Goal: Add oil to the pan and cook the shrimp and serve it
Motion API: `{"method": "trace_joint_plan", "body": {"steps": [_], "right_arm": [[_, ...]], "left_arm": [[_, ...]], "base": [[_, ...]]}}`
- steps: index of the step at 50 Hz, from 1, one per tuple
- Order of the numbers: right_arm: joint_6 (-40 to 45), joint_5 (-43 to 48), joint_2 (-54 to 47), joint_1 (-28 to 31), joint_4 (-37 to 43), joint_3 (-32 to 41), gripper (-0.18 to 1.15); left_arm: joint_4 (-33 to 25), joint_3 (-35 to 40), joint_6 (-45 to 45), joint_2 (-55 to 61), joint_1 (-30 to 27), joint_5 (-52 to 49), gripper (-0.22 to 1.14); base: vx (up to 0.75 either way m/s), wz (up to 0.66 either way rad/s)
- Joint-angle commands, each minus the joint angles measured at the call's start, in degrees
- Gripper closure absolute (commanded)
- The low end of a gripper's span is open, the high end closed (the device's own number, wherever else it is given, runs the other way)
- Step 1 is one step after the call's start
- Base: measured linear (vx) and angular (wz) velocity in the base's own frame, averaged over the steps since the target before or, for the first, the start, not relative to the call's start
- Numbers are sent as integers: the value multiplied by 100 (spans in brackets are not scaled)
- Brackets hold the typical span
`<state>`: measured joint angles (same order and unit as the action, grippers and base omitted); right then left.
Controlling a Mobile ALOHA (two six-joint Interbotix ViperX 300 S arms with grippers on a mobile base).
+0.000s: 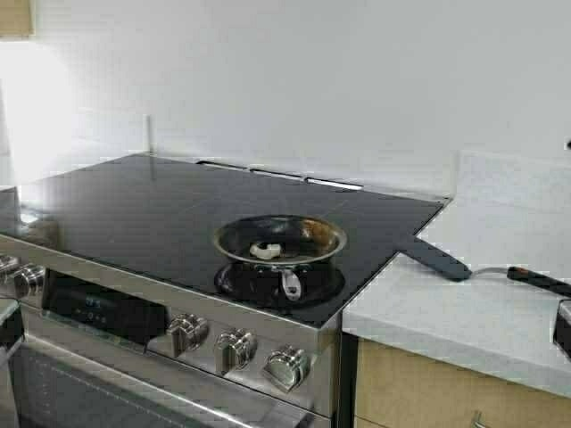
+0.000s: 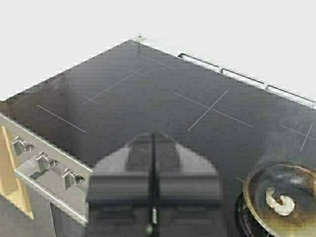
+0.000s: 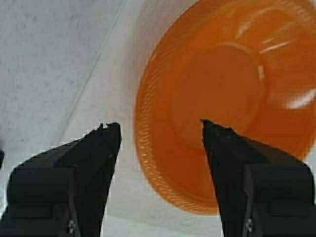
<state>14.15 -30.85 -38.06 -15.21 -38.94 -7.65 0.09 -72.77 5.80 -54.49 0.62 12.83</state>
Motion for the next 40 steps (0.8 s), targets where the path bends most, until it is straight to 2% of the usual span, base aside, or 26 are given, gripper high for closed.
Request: {"method": "trace_joint_plan", "body": {"steps": [1,17,29,34,40], "right_arm": [[18,62,598,-44,9,123,11],[237,703,2030,-35,562,-44,11],[246,1266,3067,281,668,-422,12],[281,1327,3437,483,721,-527,16],[290,1336,3955,826,782,-721,28]], "left_arm": [[0,79,9,35,-9,26,89],[0,79,18,35,-9,26,89],[0,88,26,26,-9,35,89],[0,88,26,9,-9,35,89],[0,88,26,0,-9,26,89]], "base": [[0,0],[0,0],[0,0],[0,0],[0,0]]}}
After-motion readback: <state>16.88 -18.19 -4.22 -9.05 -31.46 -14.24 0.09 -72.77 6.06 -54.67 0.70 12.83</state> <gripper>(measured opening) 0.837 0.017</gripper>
